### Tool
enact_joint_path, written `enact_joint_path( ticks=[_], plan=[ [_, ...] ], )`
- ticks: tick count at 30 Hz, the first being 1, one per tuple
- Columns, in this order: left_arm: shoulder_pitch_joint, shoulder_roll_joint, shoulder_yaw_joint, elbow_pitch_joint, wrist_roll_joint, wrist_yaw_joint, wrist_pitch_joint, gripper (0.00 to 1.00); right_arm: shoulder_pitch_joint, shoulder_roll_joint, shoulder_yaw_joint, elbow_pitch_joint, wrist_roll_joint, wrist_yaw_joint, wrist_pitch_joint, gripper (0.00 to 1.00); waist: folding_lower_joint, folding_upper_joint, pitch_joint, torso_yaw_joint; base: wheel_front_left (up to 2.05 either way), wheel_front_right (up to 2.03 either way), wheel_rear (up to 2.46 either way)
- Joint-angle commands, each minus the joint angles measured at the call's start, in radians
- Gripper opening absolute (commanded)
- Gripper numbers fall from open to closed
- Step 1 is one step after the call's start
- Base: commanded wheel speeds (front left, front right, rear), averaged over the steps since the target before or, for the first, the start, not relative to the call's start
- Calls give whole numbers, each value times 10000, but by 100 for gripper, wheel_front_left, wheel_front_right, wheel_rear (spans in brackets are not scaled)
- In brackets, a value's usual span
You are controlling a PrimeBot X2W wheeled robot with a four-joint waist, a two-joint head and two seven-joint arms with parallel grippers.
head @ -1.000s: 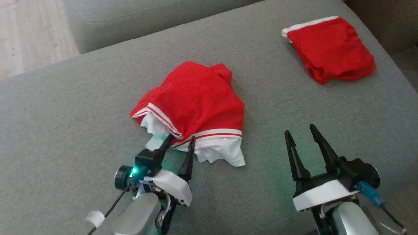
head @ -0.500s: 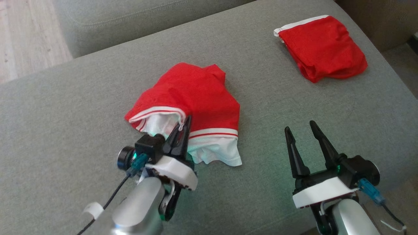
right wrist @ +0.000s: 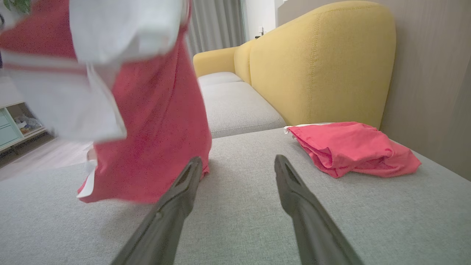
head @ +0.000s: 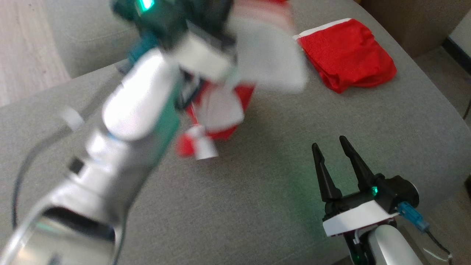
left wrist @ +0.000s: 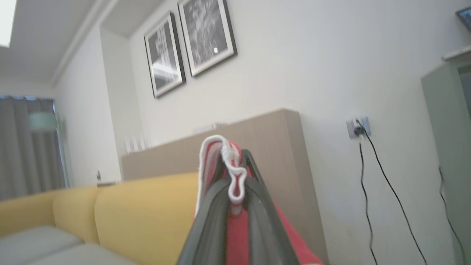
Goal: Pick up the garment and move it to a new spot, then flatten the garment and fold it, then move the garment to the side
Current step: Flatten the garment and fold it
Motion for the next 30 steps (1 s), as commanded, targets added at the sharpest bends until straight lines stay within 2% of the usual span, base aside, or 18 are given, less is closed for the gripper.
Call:
enact_joint_path(
  ticks=[1,5,9,10,11,15,18,19,20,25,30],
  plan=[
    [-1109,290,677,-519,29,-35,-90,0,-211,-20,234,-351,59,-7,-38,100,0,0,-110,101,0,0,0],
    [-2031,605,1568,-617,-391,-52,-72,0,-117,-20,174,-345,27,-7,-38,100,0,0,-322,411,0,0,0],
    [-1376,1313,2309,-397,-1021,124,345,0,-7,-20,42,-393,12,-7,-38,100,0,0,-383,905,0,0,0],
    [-1376,1313,2309,-397,-1021,124,345,0,-7,-20,42,-393,12,-7,-38,100,0,0,-383,905,0,0,0],
    [-474,1649,2491,-209,-1308,216,677,0,74,-20,-53,-404,-9,-7,-38,100,0,0,-327,1234,0,0,0],
    [1766,2223,2628,389,-1875,268,1410,0,98,-20,-100,-403,-69,-7,-38,100,0,0,-34,1778,0,0,0],
    [2850,2459,2625,916,-2152,96,1346,0,3,-20,-117,-364,-181,-7,-38,100,0,0,284,2146,0,0,0],
    [3059,2465,2677,1179,-2306,38,1268,26,-44,-20,-89,-322,-233,-7,-38,100,0,0,364,2234,0,0,0],
    [3153,2512,2691,1423,-2298,23,1096,100,-83,-20,-58,-274,-282,-7,-38,100,0,0,423,2311,0,0,0],
    [2910,2402,2764,2142,-1888,265,109,100,-172,-20,-165,-157,-417,-7,-38,100,0,0,515,2664,0,0,0],
    [3190,2241,2713,1657,-953,798,-79,100,-107,-20,-116,-46,-491,-7,-38,100,0,0,351,2879,0,0,0]
  ],
)
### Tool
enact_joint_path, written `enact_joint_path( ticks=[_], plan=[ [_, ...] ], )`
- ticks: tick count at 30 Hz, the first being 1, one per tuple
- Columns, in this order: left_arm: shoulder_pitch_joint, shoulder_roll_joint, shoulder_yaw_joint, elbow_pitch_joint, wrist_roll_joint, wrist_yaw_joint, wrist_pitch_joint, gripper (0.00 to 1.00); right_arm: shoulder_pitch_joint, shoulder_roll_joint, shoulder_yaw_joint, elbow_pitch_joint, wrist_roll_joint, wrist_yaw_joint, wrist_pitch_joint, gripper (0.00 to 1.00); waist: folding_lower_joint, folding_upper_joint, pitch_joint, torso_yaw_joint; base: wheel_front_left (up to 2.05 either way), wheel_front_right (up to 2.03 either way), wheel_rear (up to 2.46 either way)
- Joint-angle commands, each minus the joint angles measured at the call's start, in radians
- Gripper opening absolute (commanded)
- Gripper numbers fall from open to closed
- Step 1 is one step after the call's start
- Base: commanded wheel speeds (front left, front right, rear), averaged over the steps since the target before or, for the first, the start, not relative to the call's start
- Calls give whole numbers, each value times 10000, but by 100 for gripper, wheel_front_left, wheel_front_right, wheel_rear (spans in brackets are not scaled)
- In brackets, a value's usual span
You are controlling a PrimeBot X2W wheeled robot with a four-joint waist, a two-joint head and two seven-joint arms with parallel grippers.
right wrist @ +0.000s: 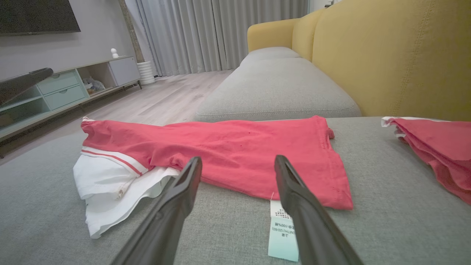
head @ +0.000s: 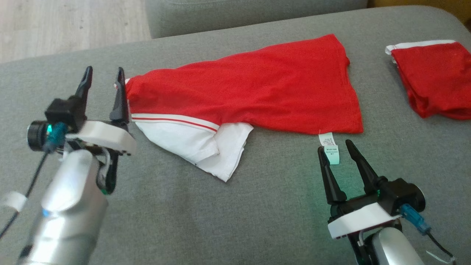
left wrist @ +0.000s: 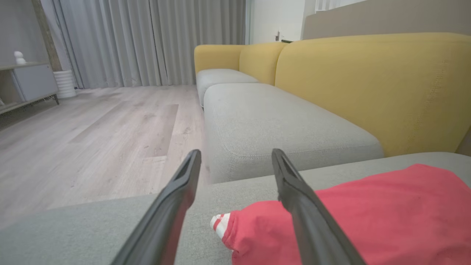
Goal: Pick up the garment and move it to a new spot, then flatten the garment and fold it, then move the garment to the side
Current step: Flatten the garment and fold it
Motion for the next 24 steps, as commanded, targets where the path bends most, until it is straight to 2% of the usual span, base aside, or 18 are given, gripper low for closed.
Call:
enact_joint_path(
  ticks=[1,3,6,10,16,24],
  plan=[
    [100,130,451,-772,297,236,-101,100,-183,-22,228,-277,-34,-7,-38,100,-1,0,-68,74,0,0,0],
    [705,-180,541,-1379,478,373,-104,100,-157,-22,222,-286,-26,-7,-38,100,-1,0,-92,121,0,0,0],
    [1687,-678,326,-2054,794,309,-105,100,-125,-22,223,-296,-31,-7,-38,100,-1,0,-85,168,0,0,0],
    [2700,-1186,-335,-2204,1455,443,-107,100,-111,-22,269,-281,-49,-7,-38,100,-1,0,-35,145,0,0,0],
    [3155,-1570,-1175,-1130,2091,791,35,100,-149,-22,312,-251,-81,-7,-38,100,-1,0,102,88,0,0,0],
    [2510,-1730,-1213,235,2187,1278,203,100,-266,-22,354,-217,-90,-7,-38,100,-1,0,290,33,0,0,0]
  ],
)
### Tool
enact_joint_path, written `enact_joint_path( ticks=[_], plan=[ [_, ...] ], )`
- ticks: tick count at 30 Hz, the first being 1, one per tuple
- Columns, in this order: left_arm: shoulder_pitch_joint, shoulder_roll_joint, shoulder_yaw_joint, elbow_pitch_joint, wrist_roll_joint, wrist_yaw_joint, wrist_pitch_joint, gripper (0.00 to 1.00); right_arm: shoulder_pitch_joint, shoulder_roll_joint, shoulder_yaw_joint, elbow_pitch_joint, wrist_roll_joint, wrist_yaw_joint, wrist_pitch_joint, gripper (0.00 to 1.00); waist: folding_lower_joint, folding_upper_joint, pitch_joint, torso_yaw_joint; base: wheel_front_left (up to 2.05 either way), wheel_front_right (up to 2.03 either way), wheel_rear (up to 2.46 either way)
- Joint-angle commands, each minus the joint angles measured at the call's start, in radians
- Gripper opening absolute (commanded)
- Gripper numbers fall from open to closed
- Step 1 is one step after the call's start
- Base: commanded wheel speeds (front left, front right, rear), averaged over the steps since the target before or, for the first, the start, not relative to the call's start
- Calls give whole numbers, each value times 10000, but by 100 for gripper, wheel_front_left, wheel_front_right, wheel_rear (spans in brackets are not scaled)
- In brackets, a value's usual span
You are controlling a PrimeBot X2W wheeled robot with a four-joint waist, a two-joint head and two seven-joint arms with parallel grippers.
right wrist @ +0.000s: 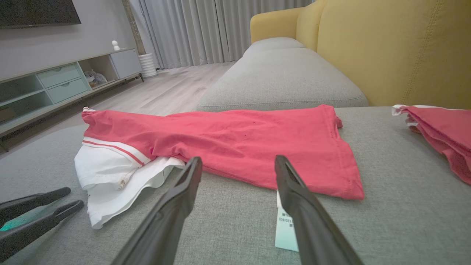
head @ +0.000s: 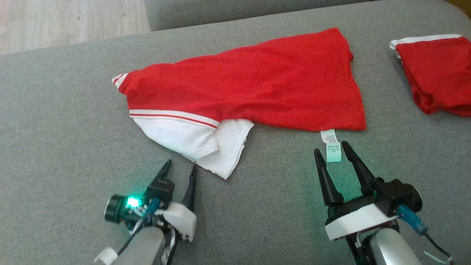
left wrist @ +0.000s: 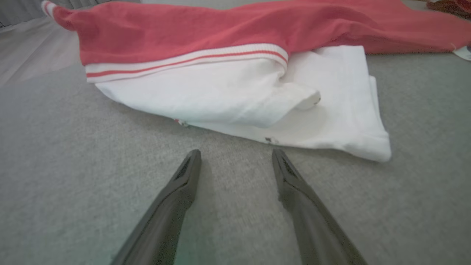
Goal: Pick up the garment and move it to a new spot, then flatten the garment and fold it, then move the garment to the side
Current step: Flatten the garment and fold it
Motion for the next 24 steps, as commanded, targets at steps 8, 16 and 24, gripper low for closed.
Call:
enact_joint_path(
  ticks=[8,16,24],
  plan=[
    [-1135,-190,241,616,-166,160,-278,100,-441,-20,294,-201,-80,-7,-38,100,0,0,217,-105,0,0,0],
    [-1754,-157,722,1043,-270,1019,-378,100,-552,-20,322,-179,-50,-7,-38,100,0,0,432,-178,0,0,0],
    [-1624,159,1672,-122,-237,1790,-388,100,-567,-20,352,-97,30,-7,-38,100,0,0,494,-153,0,0,0]
  ],
)
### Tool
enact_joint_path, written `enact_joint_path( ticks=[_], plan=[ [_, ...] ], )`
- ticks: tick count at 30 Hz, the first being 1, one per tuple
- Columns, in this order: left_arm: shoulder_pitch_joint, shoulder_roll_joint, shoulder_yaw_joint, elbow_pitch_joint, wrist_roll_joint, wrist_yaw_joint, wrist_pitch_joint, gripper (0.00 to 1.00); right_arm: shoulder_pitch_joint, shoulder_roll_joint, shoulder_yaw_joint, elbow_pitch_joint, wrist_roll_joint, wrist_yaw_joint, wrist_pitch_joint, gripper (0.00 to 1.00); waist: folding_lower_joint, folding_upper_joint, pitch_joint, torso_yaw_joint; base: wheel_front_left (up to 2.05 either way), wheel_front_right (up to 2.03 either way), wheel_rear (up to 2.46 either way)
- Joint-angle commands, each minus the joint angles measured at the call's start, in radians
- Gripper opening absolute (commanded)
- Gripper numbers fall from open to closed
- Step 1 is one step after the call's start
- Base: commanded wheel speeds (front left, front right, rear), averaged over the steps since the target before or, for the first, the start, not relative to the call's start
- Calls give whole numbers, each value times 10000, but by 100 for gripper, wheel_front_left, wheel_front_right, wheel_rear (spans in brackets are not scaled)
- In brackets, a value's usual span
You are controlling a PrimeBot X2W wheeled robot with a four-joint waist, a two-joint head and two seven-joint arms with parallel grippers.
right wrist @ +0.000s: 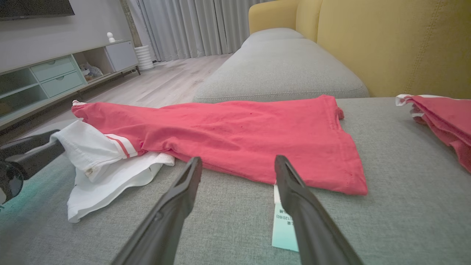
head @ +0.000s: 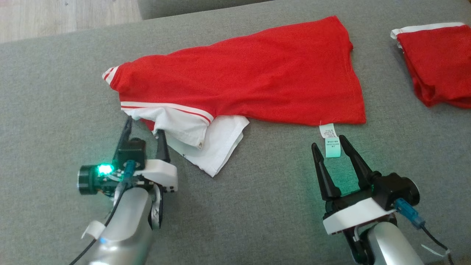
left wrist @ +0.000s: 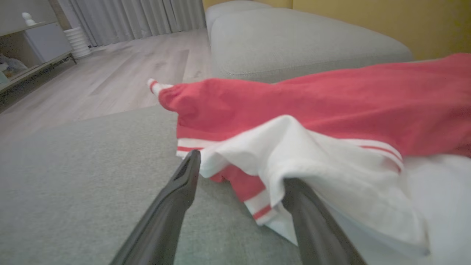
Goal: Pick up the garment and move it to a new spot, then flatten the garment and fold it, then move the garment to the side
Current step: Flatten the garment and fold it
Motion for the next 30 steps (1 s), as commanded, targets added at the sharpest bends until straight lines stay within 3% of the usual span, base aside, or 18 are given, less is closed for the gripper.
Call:
enact_joint_path(
  ticks=[1,7,16,17,18,19,20,21,25,30],
  plan=[
    [-67,299,498,-505,18,195,-120,100,-222,-20,266,-240,38,-7,-38,100,0,0,-16,0,0,0,0],
    [227,388,817,-865,218,289,-121,100,-251,-20,345,-170,106,-7,-38,100,0,0,-41,8,0,0,0],
    [431,177,837,-371,155,-266,-121,100,-257,-20,319,-188,113,-7,-38,100,0,0,-55,-4,0,0,0],
    [405,155,837,-283,128,-340,-121,94,-260,-20,318,-194,108,-7,-38,100,0,0,-46,-2,0,0,0],
    [370,137,844,-223,105,-405,-121,49,-263,-20,316,-201,105,-7,-38,100,0,0,-31,3,0,0,0],
    [335,123,858,-183,96,-447,-121,28,-269,-20,316,-207,104,-7,-38,100,0,0,-16,8,0,0,0],
    [335,123,858,-183,96,-447,-121,28,-269,-20,316,-207,104,-7,-38,100,0,0,-16,8,0,0,0],
    [311,108,864,-130,75,-517,-121,0,-271,-20,320,-209,102,-7,-38,100,0,0,-6,16,0,0,0],
    [301,41,958,-12,-24,-750,-121,0,-255,-20,294,-190,108,-7,-38,100,0,0,-46,73,0,0,0],
    [781,88,1175,-783,179,-601,-122,0,-161,-20,-23,-73,155,-7,-38,100,0,0,-236,210,0,0,0]
  ],
)
